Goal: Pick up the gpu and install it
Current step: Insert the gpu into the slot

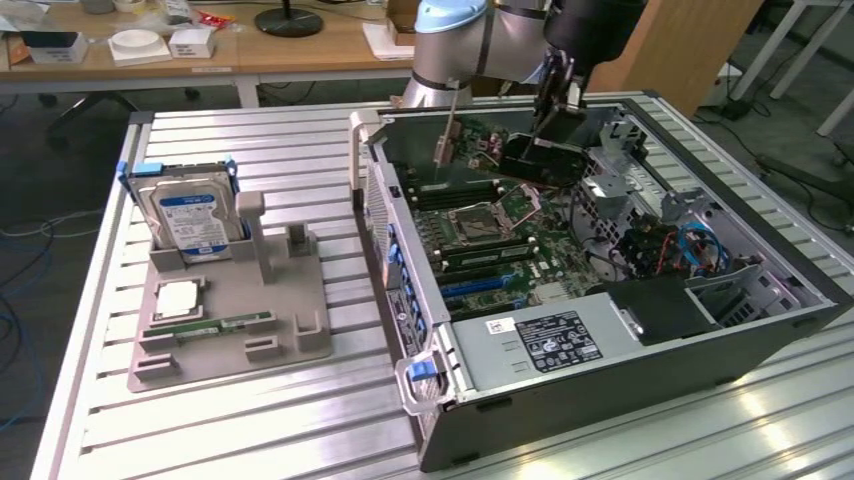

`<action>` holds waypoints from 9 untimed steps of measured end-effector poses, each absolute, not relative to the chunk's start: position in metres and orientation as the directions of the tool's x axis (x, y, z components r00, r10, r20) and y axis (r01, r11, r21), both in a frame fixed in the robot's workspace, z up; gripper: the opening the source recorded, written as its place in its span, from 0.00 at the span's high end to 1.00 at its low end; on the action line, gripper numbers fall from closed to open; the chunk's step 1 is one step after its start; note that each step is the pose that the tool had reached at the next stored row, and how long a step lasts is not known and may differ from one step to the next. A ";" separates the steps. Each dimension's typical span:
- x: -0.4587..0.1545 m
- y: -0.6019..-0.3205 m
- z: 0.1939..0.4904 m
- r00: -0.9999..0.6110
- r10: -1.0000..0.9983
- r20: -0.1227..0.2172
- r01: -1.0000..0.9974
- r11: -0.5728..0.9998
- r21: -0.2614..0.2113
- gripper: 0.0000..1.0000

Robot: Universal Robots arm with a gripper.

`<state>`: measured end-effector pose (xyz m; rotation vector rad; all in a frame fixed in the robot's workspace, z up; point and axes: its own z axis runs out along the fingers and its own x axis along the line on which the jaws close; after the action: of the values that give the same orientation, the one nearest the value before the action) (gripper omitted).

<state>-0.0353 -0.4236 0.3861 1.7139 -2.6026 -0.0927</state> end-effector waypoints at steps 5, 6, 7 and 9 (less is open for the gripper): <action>-0.035 -0.424 0.386 -0.310 -0.951 -0.013 -0.949 0.309 0.063 0.74; -0.035 -0.424 0.386 -0.294 -0.956 -0.013 -0.954 0.293 0.063 0.74; -0.035 -0.424 0.386 -0.277 -0.961 -0.013 -0.959 0.276 0.063 0.74; -0.035 -0.424 0.386 -0.241 -0.970 -0.013 -0.969 0.240 0.063 0.74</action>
<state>-0.0354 -0.4236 0.3856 1.9173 -2.4508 -0.0894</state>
